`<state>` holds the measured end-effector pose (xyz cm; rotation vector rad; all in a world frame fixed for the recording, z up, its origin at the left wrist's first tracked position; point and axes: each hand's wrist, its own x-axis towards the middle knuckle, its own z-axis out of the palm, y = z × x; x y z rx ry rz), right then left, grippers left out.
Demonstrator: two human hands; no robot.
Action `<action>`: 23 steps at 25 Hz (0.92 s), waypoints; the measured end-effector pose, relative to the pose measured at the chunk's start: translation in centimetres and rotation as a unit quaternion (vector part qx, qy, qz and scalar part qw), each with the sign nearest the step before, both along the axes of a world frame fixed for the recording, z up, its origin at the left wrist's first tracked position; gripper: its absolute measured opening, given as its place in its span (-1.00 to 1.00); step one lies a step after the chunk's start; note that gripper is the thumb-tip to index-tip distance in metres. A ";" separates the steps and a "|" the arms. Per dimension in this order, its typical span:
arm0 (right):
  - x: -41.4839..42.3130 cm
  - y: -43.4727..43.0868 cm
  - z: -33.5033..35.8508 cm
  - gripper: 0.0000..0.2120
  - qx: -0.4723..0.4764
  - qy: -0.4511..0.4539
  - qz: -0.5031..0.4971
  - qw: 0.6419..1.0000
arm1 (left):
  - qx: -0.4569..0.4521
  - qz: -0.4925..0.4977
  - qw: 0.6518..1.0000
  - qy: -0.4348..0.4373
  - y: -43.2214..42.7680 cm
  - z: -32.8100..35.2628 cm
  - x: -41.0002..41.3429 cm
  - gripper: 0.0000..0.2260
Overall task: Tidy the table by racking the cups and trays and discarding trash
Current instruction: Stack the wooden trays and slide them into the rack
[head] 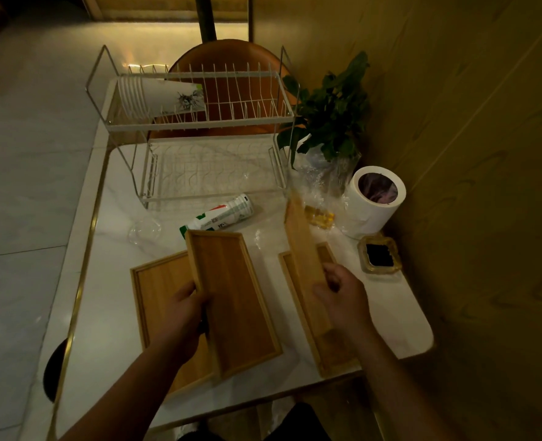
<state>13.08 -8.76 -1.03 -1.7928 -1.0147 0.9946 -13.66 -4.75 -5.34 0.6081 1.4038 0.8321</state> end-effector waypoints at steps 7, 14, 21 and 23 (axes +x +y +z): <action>-8.0 -2.3 -1.0 -0.60 -0.003 -0.116 0.169 0.979 | -0.015 0.056 0.990 -0.131 -0.1 0.7 2.0 -0.72; -11.3 -2.6 -2.4 -0.56 0.004 -0.185 0.259 0.948 | -0.021 0.062 0.975 -0.211 -0.8 2.3 2.7 -0.69; -11.7 -1.9 -1.3 -0.64 0.031 -0.186 0.252 0.949 | -0.005 0.071 0.971 -0.229 -0.9 3.3 3.4 -0.51; -11.7 -1.8 -1.0 -0.69 0.045 -0.181 0.252 0.949 | 0.009 0.058 0.973 -0.222 -0.9 3.4 3.8 -0.52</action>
